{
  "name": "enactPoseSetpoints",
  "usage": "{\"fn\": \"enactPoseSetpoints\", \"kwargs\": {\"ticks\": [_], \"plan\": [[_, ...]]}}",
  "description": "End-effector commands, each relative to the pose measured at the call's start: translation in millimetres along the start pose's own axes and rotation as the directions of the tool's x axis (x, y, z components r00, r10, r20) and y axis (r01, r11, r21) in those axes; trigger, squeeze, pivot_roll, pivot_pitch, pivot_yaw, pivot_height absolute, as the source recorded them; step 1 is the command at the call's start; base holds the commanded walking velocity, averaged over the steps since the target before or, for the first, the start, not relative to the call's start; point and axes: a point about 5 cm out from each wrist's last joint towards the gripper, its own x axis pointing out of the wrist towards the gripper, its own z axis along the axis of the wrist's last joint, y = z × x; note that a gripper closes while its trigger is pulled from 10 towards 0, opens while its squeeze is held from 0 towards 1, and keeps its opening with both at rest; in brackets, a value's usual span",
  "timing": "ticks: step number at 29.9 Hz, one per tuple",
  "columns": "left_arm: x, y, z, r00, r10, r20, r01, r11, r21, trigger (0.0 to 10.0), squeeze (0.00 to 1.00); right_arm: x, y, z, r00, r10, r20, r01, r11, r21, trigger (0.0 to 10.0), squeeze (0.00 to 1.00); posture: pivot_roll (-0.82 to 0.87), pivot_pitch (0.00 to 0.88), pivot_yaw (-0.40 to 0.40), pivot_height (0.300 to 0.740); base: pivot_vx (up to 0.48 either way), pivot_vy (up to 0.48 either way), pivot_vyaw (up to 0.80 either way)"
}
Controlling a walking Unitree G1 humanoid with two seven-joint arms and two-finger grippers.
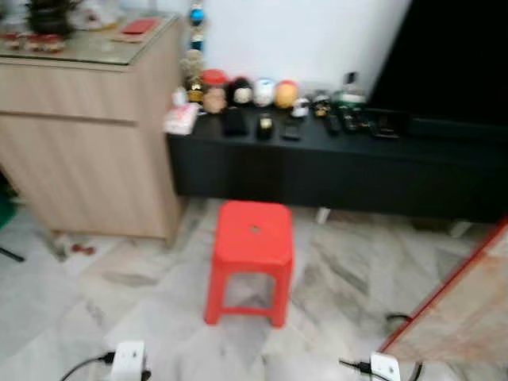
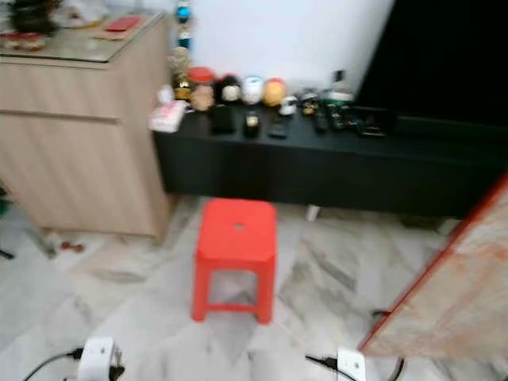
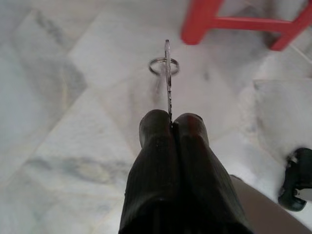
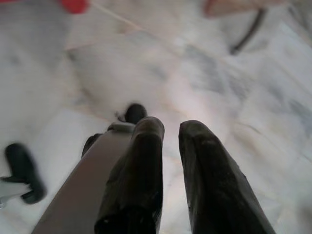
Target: Hang keys on a hook
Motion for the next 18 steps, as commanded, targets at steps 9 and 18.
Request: {"fn": "enactPoseSetpoints", "kwargs": {"ticks": [9,18], "plan": [[-0.6,-14.5,-7.7,0.999,-0.037,-0.022,0.037,0.999,-0.011,10.0,0.0,-0.2,-4.1,-2.8,1.0,0.004,-0.009,-0.004,0.999,-0.042,10.0,0.0,0.12,0.06,-0.065,0.74,0.0,-0.462,-0.09],[0.4,-19.3,-5.4,0.999,-0.05,-0.021,0.05,0.999,-0.01,10.0,0.0,-0.2,-3.5,-1.7,1.0,0.001,-0.005,-0.001,0.999,-0.034,10.0,0.0,0.12,0.068,-0.066,0.74,0.0,-0.472,0.0]]}}
